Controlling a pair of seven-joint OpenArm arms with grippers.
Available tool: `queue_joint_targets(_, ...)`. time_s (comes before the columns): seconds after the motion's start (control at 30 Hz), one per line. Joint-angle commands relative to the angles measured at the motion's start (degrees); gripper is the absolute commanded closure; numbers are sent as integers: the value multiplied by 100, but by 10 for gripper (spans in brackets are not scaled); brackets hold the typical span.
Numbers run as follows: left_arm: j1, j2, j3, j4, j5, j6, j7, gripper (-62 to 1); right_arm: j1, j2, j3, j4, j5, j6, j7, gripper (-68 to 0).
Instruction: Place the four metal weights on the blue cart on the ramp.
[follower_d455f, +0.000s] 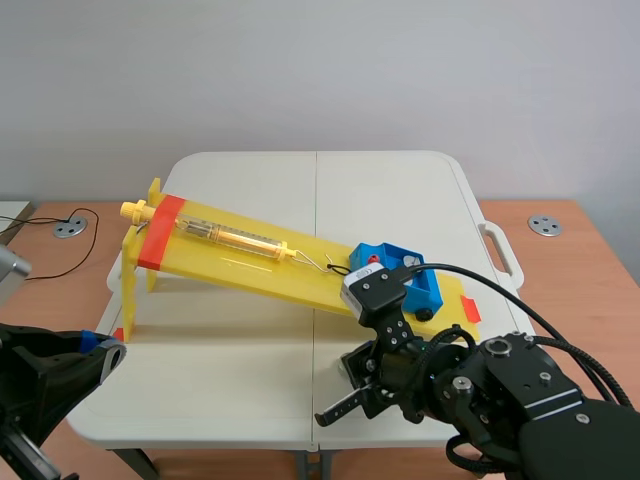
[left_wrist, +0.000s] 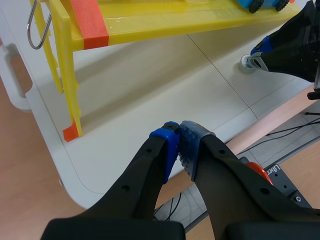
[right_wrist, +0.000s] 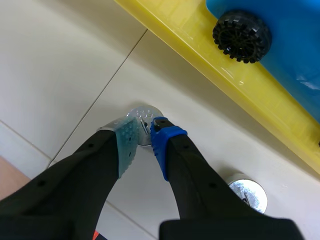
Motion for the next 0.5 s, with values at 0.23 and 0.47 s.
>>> queue_joint_targets(0.23,-129,125,-76,404,-422,-103,-592,-36,433,-31,-57,216,105,-278,592,-7)
queue_joint_targets(0.47,-129,125,-76,404,-422,-103,-592,-36,404,59,-46,391,111,-275,588,-8)
